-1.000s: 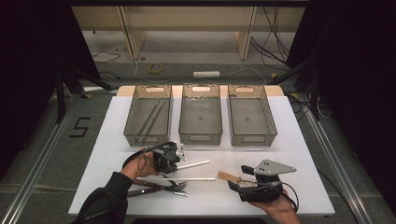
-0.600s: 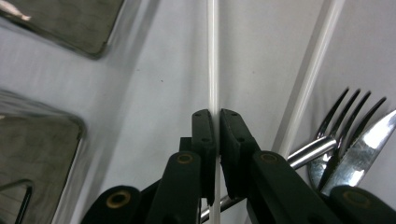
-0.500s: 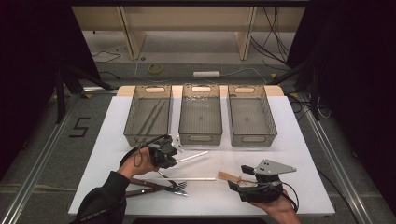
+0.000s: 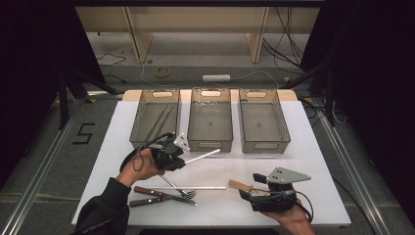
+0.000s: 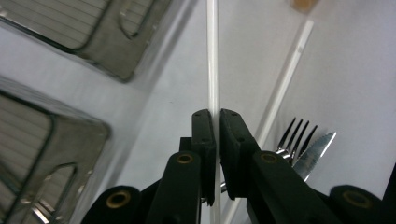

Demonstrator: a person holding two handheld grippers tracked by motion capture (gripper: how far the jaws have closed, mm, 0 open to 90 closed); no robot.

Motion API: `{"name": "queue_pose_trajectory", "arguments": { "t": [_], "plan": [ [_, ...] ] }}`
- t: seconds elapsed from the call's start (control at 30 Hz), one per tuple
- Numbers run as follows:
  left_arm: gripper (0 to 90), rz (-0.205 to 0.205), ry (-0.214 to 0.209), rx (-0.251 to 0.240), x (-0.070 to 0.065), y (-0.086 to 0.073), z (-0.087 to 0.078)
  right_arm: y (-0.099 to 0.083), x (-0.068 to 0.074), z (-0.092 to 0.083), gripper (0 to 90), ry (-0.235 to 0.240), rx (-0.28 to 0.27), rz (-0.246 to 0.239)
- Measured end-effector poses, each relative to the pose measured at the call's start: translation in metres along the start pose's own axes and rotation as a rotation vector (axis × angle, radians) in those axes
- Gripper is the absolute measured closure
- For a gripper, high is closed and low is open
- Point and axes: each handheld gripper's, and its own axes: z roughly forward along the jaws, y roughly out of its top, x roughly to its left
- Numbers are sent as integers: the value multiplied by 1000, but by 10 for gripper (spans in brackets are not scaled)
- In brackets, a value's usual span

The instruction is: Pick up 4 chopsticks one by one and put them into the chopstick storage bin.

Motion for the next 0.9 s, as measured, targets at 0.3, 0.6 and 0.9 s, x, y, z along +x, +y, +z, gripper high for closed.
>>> {"name": "queue_pose_trajectory", "arguments": {
  "t": [0.3, 0.6, 0.9],
  "plan": [
    [843, -145, 105, -100, 39, -8, -25, 0, -1, 0, 266, 3, -8, 13],
    [843, -302, 203, -131, 87, -16, -28, 0, -1, 0, 267, 6, -12, 15],
    [843, -360, 275, -107, 119, -11, -20, 0, 0, 1, 266, 9, -11, 13]
  ]
}}
